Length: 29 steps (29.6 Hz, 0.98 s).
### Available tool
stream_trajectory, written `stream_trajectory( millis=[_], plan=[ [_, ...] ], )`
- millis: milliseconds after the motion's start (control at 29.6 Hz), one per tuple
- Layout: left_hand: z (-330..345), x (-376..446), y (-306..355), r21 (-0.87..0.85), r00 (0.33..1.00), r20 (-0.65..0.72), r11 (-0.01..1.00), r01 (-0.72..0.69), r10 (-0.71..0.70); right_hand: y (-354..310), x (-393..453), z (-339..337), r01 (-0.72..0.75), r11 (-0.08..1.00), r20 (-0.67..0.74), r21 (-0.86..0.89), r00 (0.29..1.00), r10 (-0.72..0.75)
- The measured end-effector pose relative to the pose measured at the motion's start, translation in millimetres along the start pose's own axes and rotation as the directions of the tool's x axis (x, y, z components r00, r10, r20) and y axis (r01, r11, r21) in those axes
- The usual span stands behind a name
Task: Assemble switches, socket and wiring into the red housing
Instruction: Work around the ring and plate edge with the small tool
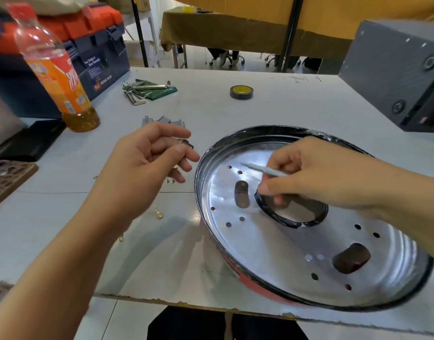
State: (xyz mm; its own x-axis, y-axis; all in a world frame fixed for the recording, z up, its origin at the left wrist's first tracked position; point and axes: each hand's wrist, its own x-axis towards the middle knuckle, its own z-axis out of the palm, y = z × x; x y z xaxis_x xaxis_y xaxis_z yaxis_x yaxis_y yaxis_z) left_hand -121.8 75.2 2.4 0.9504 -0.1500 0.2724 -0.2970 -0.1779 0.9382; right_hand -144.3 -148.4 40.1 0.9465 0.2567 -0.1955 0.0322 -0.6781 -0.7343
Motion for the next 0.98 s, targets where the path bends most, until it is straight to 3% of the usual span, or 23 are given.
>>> stream_trajectory(
  millis=[236, 473, 777, 979],
  plan=[
    [10.6, 3.9, 19.8, -0.077, 0.989, 0.149, 0.997, -0.002, 0.013, -16.6, 12.7, 10.0, 0.202, 0.970, -0.177, 0.139, 0.968, -0.177],
    [18.9, 4.2, 21.0, -0.154, 0.999, 0.045, 0.988, -0.001, 0.008, -26.4, 13.9, 22.5, 0.283, 0.891, -0.211, 0.355, 0.953, -0.219],
    [15.4, 5.6, 19.6, -0.207, 0.996, 0.064, 0.976, 0.075, -0.063, -22.6, 19.6, 25.1, 0.320, 0.894, -0.282, 0.313, 0.930, -0.234],
    [15.3, 5.3, 16.1, -0.115, 0.998, 0.021, 0.991, 0.066, -0.064, -25.8, 19.4, 23.8, 0.331, 0.884, -0.274, 0.329, 0.930, -0.246]
  ],
)
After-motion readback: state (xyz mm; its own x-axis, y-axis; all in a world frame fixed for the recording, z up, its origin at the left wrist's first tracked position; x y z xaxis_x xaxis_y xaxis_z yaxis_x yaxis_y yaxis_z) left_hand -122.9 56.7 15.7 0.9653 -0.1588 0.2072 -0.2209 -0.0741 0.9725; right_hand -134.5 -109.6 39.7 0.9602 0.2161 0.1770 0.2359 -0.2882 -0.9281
